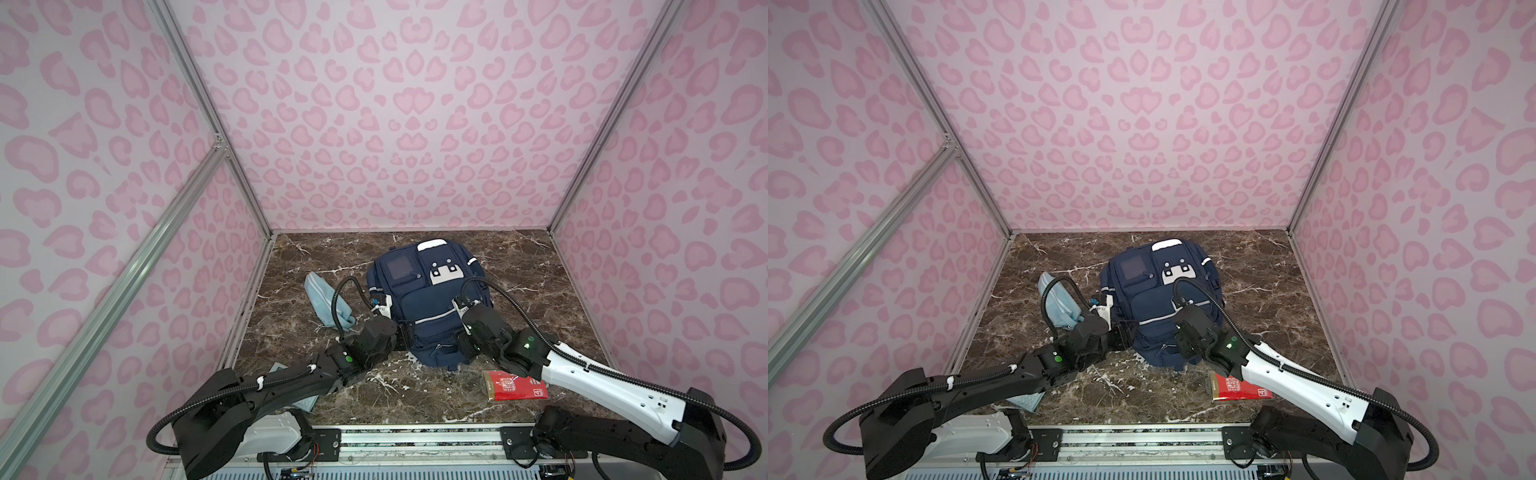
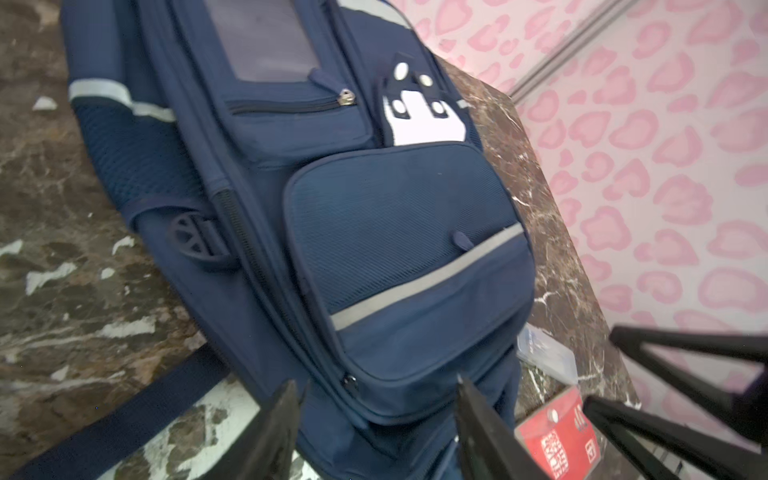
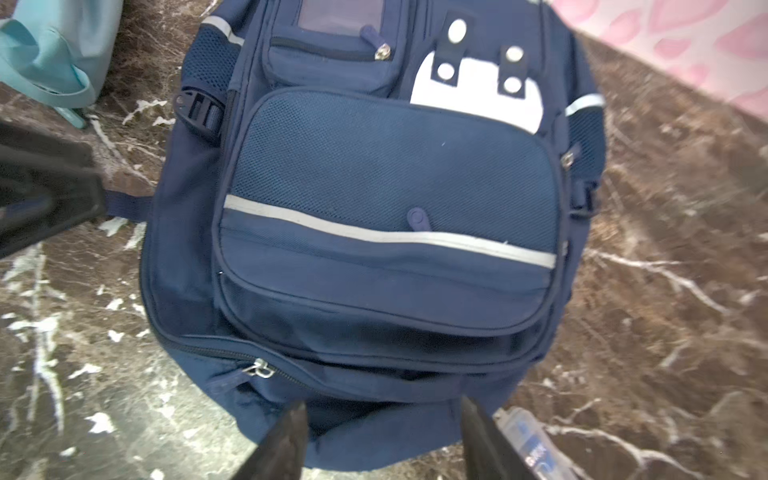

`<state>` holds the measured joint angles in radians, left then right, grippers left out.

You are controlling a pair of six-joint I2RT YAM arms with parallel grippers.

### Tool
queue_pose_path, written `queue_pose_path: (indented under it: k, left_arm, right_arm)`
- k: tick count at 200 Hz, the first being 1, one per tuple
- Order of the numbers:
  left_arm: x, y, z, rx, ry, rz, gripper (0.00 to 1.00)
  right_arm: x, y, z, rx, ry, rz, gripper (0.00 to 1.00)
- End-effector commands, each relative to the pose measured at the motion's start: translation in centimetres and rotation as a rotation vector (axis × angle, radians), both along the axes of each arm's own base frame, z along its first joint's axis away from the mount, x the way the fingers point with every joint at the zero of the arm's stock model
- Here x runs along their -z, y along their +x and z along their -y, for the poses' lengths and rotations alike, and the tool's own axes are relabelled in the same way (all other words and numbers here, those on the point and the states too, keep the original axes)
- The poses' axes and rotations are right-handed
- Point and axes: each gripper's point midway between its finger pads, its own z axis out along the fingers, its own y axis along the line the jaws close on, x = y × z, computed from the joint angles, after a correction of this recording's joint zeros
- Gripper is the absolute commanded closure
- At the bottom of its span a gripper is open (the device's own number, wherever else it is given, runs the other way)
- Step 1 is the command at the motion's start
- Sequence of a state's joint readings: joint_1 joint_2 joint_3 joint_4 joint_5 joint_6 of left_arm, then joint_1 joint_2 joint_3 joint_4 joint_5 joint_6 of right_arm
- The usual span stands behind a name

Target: Pack the student bag

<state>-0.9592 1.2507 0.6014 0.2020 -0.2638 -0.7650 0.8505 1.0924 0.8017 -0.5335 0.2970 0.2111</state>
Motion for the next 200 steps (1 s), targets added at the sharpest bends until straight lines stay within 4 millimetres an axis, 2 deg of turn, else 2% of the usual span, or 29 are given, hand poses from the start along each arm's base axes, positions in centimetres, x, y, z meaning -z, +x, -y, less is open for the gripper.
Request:
queue_pose_path:
  k: [1,14,30,41,51,69,83,132,147,166,200]
  left_arm:
    - [0.6,-2.0,1.5,0.17,0.164,0.089,0.47]
    - [0.7,-3.7,3.8,0.303,0.148,0.101,0.53]
    - [1.0,-4.9,5.5,0.385,0.126,0.109,0.62]
    - [1.4,-5.7,6.3,0.421,0.13,0.112,0.63]
    - [2.0,-6.2,6.8,0.443,0.152,0.11,0.62]
    - [3.5,-6.8,7.3,0.462,0.205,0.105,0.63]
    - [3.9,-7.1,7.5,0.463,0.21,0.102,0.62]
    - [6.5,-5.5,7.9,0.398,0.316,0.071,0.61]
    - [6.6,-4.9,8.1,0.377,0.338,0.083,0.61]
    - [6.7,-3.6,6.9,0.288,0.405,0.089,0.63]
    - [6.2,-3.4,6.8,0.272,0.392,0.105,0.65]
  right_arm:
    - [-1.4,1.5,1.9,0.028,-0.122,0.14,0.0]
    - [-1.5,1.6,2.1,0.038,-0.116,0.149,0.0]
    - [-1.3,1.3,1.5,0.021,-0.054,0.117,0.1]
    - [-0.5,0.5,0.0,-0.06,0.016,0.056,0.17]
    - [0.2,-0.2,-0.8,-0.102,0.055,0.019,0.19]
    - [0.9,-0.2,-1.0,-0.085,0.076,0.003,0.17]
    - [1.4,0.0,-0.8,-0.065,0.064,0.0,0.17]
    - [1.8,-0.2,-0.2,-0.038,0.067,-0.001,0.19]
    - [1.6,-0.3,-0.6,-0.05,0.097,0.006,0.21]
    - [1.4,-0.4,-0.8,-0.054,0.121,0.012,0.23]
    - [1.6,-0.5,-0.8,-0.054,0.132,0.009,0.25]
